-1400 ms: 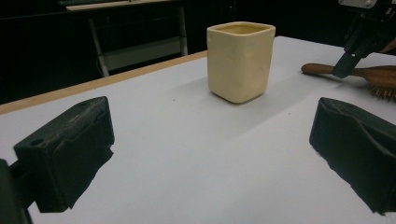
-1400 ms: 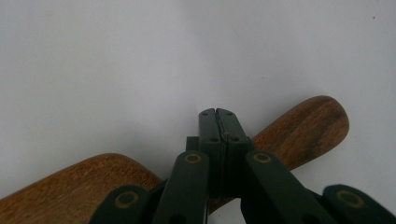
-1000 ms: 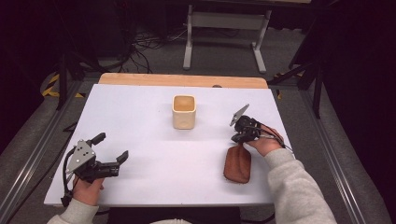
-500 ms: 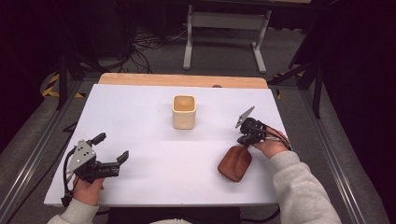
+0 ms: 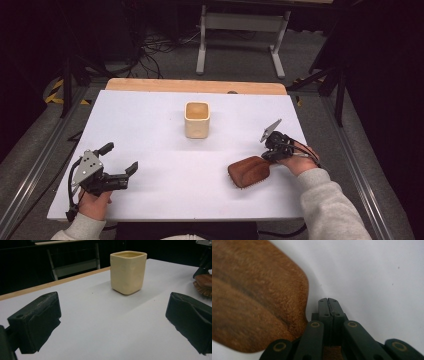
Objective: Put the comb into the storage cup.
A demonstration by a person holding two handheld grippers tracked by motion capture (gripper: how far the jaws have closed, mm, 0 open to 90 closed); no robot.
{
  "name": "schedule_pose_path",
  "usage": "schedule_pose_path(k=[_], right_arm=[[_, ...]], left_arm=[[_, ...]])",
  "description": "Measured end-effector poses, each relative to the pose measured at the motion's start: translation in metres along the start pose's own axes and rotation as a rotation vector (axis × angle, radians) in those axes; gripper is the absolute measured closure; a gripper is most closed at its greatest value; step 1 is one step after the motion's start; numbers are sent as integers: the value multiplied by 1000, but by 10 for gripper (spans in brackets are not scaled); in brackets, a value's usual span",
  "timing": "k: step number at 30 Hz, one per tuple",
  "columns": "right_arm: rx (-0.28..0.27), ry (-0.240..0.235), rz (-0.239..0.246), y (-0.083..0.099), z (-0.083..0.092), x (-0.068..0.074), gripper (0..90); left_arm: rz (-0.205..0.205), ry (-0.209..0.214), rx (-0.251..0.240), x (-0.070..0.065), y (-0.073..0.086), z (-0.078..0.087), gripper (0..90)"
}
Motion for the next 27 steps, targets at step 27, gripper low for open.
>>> schedule_pose_path(k=[27], right_arm=[[-39,-25,-29,38,22,35,876]], left_arm=[[-3,2,5,-1,1,-1,9]])
Point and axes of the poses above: each handheld gripper's, and its own axes: z roughly backward along the jaws, y roughly out of its underside, x roughly to its left, the point moved 8 cm from there along -z, roughly forward along the jaws, and after that the axes turned 3 degrees about -x, right-handed, at the moved point
